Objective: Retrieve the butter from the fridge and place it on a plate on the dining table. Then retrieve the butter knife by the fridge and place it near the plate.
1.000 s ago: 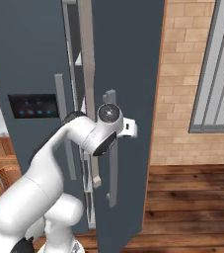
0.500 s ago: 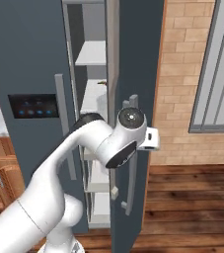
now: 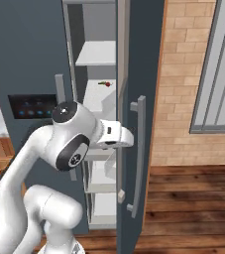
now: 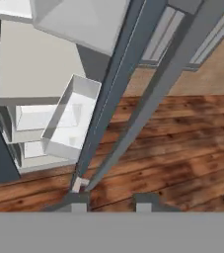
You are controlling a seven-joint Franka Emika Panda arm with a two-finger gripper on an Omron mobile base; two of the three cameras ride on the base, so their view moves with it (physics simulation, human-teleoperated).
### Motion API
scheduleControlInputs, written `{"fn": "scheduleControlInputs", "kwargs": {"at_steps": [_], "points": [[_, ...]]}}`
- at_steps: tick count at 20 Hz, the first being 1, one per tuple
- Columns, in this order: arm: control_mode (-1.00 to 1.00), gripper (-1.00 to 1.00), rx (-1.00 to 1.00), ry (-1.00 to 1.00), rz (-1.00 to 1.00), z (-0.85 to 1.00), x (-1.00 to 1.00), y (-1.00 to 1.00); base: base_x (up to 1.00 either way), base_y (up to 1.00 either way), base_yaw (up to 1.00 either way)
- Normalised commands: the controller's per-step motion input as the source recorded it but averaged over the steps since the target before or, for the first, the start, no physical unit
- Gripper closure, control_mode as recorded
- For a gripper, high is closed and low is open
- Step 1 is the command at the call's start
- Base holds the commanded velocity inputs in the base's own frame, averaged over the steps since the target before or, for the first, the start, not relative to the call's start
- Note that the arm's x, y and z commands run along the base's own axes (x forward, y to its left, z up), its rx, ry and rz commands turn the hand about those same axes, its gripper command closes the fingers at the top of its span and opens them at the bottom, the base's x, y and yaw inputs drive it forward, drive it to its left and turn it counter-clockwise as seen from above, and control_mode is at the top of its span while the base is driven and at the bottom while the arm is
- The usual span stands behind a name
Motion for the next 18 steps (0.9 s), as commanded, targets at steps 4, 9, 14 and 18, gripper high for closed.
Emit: {"fn": "scheduleControlInputs", "kwargs": {"at_steps": [4, 9, 14, 18], "points": [[-1.00, -1.00, -0.33, 0.02, -0.18, 0.20, 0.09, 0.94, 0.00, 0.00, 0.00], [-1.00, -1.00, -0.33, 0.00, -0.09, 0.24, 0.18, 0.37, 0.00, 0.00, 0.00], [-1.00, -1.00, -0.40, 0.07, -0.05, 0.66, 0.50, 0.11, 0.00, 0.00, 0.00], [-1.00, -1.00, -0.41, 0.32, -0.01, 0.59, 0.45, 0.02, 0.00, 0.00, 0.00]]}}
